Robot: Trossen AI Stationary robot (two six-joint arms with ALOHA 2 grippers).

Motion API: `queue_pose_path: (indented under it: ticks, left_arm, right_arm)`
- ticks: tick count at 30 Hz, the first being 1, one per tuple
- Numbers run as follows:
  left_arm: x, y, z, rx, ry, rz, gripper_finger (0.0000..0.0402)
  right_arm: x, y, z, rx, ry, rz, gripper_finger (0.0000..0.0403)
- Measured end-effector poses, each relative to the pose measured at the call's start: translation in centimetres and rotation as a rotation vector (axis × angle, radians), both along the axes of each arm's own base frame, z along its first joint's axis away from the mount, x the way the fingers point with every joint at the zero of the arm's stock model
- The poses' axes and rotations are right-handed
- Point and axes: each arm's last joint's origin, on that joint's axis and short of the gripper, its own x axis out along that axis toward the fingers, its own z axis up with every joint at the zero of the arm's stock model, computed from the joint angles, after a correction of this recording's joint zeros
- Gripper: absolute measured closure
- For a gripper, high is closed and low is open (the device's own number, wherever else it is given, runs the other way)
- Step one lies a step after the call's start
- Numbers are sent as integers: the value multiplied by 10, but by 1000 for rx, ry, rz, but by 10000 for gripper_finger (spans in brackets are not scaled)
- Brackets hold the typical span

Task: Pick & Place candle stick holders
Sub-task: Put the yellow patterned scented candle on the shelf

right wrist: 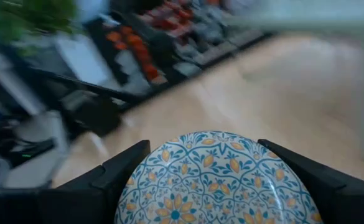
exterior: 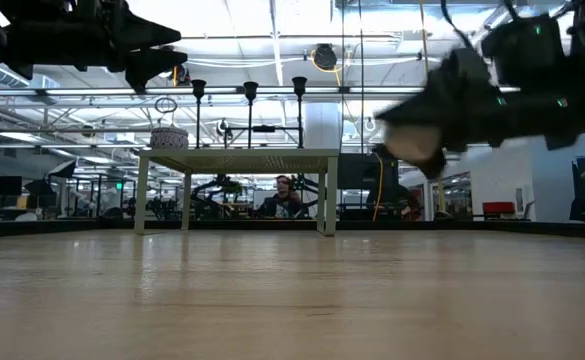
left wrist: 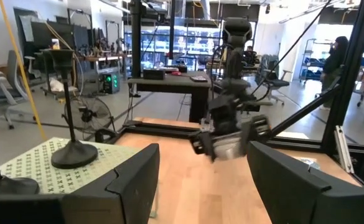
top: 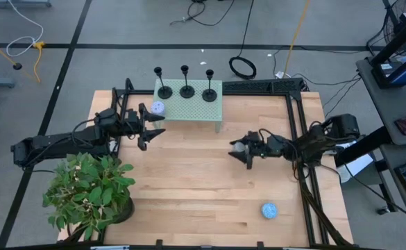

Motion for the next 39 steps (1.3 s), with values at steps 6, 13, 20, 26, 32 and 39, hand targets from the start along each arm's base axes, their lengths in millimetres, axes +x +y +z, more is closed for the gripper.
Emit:
queue_pose_path:
  ticks: [6, 13, 20, 26, 32, 39]
  left_arm:
    - [0, 0, 0, -4, -2, -2, 151]
    - [0, -1, 0, -6, -5, -10, 151]
    - [2, -5, 0, 4, -4, -37, 151]
    - [2, -8, 1, 7, -7, -52, 151]
    - [2, -8, 1, 15, -9, -55, 151]
    - [2, -8, 1, 35, -8, -53, 151]
  right_arm:
    - [51, 18, 47, -208, -140, -21, 127]
    - [120, -4, 112, -504, 73, -112, 127]
    - [168, -58, 133, -521, 133, -94, 127]
    - [199, -99, 112, -533, 149, 16, 126]
    - [215, -132, 96, -527, 147, -22, 125]
    - [217, -150, 73, -533, 197, -41, 125]
